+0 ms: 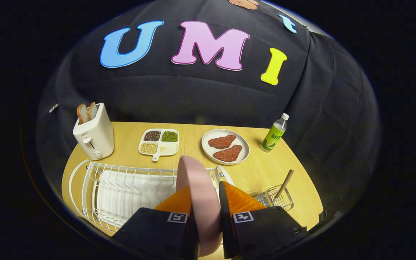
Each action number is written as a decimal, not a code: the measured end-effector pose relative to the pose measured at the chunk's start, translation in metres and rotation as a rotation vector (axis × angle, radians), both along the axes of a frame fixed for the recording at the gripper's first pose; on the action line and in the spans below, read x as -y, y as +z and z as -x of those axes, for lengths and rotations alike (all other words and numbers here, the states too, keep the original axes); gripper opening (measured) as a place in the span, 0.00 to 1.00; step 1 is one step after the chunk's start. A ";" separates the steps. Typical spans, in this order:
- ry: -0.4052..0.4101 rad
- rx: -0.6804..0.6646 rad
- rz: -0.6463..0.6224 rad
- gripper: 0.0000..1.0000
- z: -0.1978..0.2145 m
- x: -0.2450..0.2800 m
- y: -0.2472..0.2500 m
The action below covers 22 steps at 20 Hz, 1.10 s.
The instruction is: Take the plate from the dish rack, then take the spoon from the basket and place it into the plate.
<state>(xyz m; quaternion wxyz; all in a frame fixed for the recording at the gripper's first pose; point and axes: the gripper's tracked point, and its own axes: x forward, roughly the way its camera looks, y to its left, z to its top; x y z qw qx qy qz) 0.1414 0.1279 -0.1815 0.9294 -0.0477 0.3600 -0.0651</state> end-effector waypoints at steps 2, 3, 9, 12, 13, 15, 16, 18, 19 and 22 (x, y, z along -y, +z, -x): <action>0.004 -0.003 0.001 0.30 0.001 0.000 0.001; 0.008 -0.005 0.002 0.30 0.003 0.000 0.001; 0.054 0.025 0.065 0.30 0.003 -0.010 0.010; 0.082 0.068 0.080 0.30 -0.001 -0.017 0.024; 0.090 0.064 0.042 0.30 -0.001 -0.024 0.023; 0.082 0.043 0.020 0.28 0.002 -0.022 0.023; 0.086 0.041 0.024 0.28 0.002 -0.018 0.023; 0.103 0.037 -0.020 0.28 0.008 -0.020 0.025; 0.110 0.035 -0.055 0.28 0.012 -0.021 0.027; 0.143 0.032 -0.170 0.28 0.026 -0.015 0.041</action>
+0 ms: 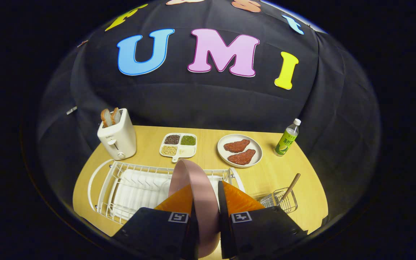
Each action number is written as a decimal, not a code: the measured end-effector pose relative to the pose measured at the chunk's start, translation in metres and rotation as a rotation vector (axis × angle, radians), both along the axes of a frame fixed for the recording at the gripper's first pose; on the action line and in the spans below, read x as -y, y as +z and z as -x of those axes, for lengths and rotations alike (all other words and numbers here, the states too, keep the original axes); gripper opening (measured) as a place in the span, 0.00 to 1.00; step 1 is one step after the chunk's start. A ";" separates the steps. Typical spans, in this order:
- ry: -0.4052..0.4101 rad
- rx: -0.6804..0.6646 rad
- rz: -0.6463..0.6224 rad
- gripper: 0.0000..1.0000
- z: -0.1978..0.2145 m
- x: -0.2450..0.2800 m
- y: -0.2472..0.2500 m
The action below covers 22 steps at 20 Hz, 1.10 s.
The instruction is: Take the plate from the dish rack, then take the spoon from the basket and place it into the plate.
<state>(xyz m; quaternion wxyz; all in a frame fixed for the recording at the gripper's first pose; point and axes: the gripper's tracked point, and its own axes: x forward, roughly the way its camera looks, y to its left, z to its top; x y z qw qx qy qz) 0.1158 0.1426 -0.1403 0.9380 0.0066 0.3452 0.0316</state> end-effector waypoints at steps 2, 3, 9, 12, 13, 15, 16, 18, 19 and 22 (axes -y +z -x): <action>0.029 -0.004 -0.070 0.28 0.014 0.011 0.011; 0.050 -0.007 -0.099 0.28 0.024 0.019 0.016; 0.134 -0.064 -0.252 0.28 0.098 0.078 0.016; 0.166 -0.152 -0.307 0.28 0.139 0.112 -0.011; 0.178 -0.174 -0.308 0.28 0.150 0.123 -0.023; 0.204 -0.219 -0.325 0.28 0.163 0.141 -0.048; 0.214 -0.236 -0.343 0.28 0.166 0.145 -0.059; 0.242 -0.274 -0.394 0.28 0.170 0.154 -0.080; 0.262 -0.291 -0.403 0.28 0.169 0.158 -0.093; 0.324 -0.326 -0.380 0.28 0.163 0.173 -0.132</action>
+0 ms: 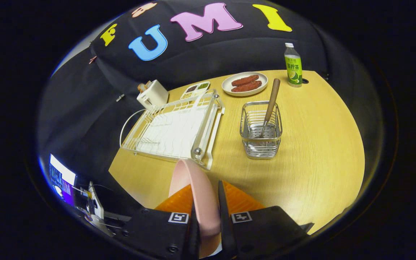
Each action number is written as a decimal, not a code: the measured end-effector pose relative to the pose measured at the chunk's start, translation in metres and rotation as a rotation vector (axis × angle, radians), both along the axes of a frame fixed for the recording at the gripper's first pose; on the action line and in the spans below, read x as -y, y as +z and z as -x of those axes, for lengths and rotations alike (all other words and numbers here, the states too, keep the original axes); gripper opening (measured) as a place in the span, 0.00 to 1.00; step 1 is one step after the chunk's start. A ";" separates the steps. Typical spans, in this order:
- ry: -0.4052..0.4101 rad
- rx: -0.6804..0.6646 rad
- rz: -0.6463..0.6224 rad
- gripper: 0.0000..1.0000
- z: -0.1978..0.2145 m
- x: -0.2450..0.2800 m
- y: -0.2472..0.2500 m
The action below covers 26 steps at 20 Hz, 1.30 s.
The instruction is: Take the plate from the dish rack, then take the spoon from the basket and place it into the plate.
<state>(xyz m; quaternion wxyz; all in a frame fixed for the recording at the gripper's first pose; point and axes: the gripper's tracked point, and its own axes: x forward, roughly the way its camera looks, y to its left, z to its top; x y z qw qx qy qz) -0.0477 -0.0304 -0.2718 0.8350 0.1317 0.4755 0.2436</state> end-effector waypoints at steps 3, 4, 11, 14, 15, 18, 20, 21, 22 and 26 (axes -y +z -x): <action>0.052 -0.054 -0.043 0.28 -0.003 0.003 -0.027; 0.044 -0.082 -0.067 0.28 -0.004 0.005 -0.031; 0.053 -0.002 0.123 0.33 -0.026 0.045 -0.071; 0.027 0.032 0.136 0.58 -0.029 0.047 -0.063; 0.017 0.061 0.134 0.69 -0.034 0.048 -0.055; -0.030 0.203 0.149 0.98 -0.057 0.055 -0.025; -0.038 0.302 0.158 0.99 -0.072 0.055 -0.002; -0.052 0.343 0.157 0.99 -0.081 0.058 0.010; -0.072 0.380 0.152 0.99 -0.091 0.059 0.021; -0.125 0.473 0.175 0.99 -0.135 0.064 0.045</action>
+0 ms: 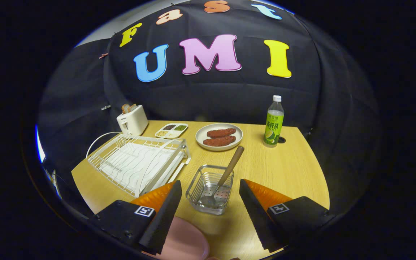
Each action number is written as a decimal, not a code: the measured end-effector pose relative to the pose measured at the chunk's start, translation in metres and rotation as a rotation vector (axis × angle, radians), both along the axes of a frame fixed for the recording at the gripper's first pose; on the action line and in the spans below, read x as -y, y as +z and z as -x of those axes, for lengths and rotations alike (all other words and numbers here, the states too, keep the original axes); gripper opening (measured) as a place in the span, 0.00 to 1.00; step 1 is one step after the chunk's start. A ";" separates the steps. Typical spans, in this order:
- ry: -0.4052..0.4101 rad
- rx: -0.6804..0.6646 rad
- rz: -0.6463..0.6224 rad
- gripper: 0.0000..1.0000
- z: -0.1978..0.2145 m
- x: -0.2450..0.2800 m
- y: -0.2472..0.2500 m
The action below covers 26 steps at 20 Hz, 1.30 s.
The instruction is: Take the plate from the dish rack, then take the spoon from the basket and place it into the plate.
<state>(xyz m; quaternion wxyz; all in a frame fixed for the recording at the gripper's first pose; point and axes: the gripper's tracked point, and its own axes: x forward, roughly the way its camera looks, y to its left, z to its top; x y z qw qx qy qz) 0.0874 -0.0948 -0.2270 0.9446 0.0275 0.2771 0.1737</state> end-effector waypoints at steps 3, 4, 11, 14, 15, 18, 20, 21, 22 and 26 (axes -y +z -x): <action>-0.037 0.014 0.014 0.99 -0.032 0.004 0.000; -0.051 0.015 0.007 0.99 -0.043 0.005 0.000; -0.097 -0.067 0.005 0.97 -0.093 0.009 -0.040; -0.090 -0.130 0.008 0.74 -0.100 0.003 -0.060; -0.093 -0.143 0.006 0.65 -0.101 0.002 -0.062; -0.092 -0.184 0.009 0.42 -0.103 -0.002 -0.076; -0.103 -0.194 -0.013 0.33 -0.106 -0.004 -0.077; -0.104 -0.204 -0.026 0.29 -0.105 -0.005 -0.077; -0.105 -0.213 -0.039 0.29 -0.105 -0.006 -0.076; -0.110 -0.193 -0.058 0.17 -0.104 -0.012 -0.062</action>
